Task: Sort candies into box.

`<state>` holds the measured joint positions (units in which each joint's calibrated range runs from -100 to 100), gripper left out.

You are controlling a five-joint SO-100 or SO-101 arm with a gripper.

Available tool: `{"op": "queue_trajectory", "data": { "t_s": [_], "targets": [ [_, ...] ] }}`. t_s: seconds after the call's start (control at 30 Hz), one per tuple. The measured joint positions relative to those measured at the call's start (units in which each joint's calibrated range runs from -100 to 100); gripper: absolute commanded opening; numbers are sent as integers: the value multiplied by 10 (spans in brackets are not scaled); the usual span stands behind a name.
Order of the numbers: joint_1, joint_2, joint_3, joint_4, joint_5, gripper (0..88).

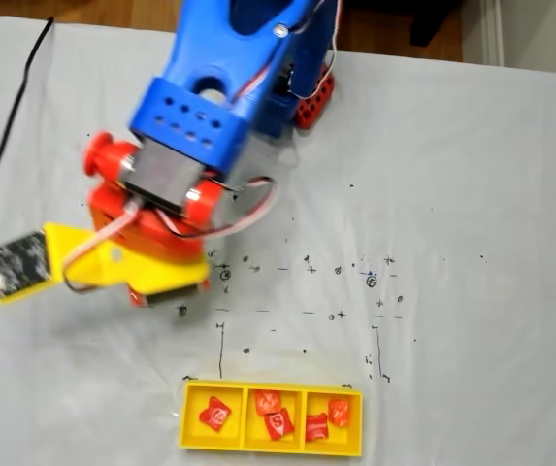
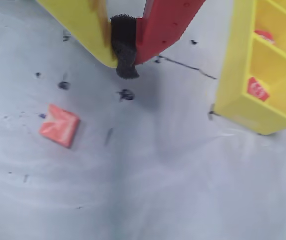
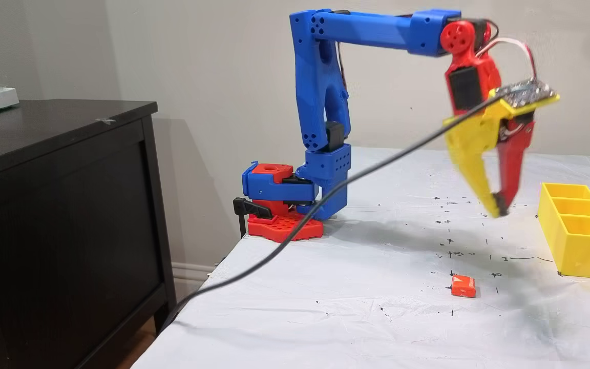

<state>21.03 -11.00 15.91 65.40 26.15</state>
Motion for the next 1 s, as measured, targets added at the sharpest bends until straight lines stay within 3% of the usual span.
{"op": "queue_trajectory", "data": {
  "t_s": [0.1, 0.3, 0.4, 1.0],
  "targets": [
    [29, 0, 18, 8, 23, 142],
    [62, 40, 21, 19, 35, 174],
    [71, 58, 21, 17, 38, 235],
    [90, 131, -10, 2, 42, 271]
  ]
}}
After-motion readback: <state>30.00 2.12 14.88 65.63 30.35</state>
